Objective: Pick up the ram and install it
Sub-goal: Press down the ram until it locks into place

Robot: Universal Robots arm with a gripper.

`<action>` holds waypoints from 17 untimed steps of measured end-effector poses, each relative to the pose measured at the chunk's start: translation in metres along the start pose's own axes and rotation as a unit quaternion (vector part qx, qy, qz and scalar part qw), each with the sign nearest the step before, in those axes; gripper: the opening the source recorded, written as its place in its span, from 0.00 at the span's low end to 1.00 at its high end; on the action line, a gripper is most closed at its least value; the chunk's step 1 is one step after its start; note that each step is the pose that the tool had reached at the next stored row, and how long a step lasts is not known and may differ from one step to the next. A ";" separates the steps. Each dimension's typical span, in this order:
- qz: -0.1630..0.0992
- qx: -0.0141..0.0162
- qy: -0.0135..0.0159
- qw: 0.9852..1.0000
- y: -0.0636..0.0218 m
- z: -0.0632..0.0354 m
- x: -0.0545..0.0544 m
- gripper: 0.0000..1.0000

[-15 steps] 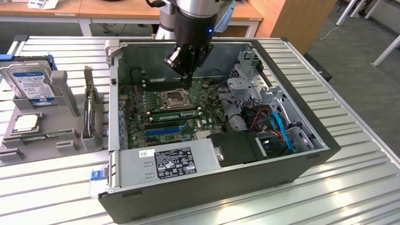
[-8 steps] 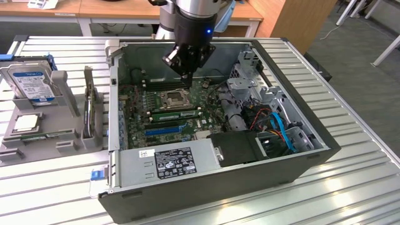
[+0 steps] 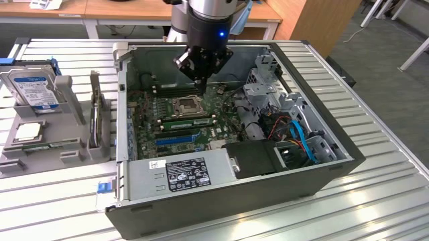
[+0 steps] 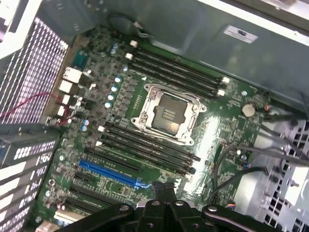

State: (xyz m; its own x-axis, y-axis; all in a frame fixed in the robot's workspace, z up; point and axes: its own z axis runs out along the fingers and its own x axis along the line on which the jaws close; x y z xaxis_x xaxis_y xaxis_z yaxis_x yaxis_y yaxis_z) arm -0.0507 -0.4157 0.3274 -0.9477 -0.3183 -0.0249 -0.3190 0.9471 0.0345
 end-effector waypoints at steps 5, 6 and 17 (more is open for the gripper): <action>0.033 0.001 -0.001 0.999 0.0000 0.0001 0.000 0.10; 0.040 0.001 -0.001 0.999 0.0000 0.0001 0.000 0.10; 0.109 0.003 -0.004 0.994 0.0000 0.0005 0.000 0.10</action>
State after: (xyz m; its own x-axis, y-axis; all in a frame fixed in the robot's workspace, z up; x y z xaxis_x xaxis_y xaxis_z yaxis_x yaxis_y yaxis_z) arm -0.0507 -0.4156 0.3269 -0.9941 -0.1056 -0.0249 -0.1064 0.9937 0.0345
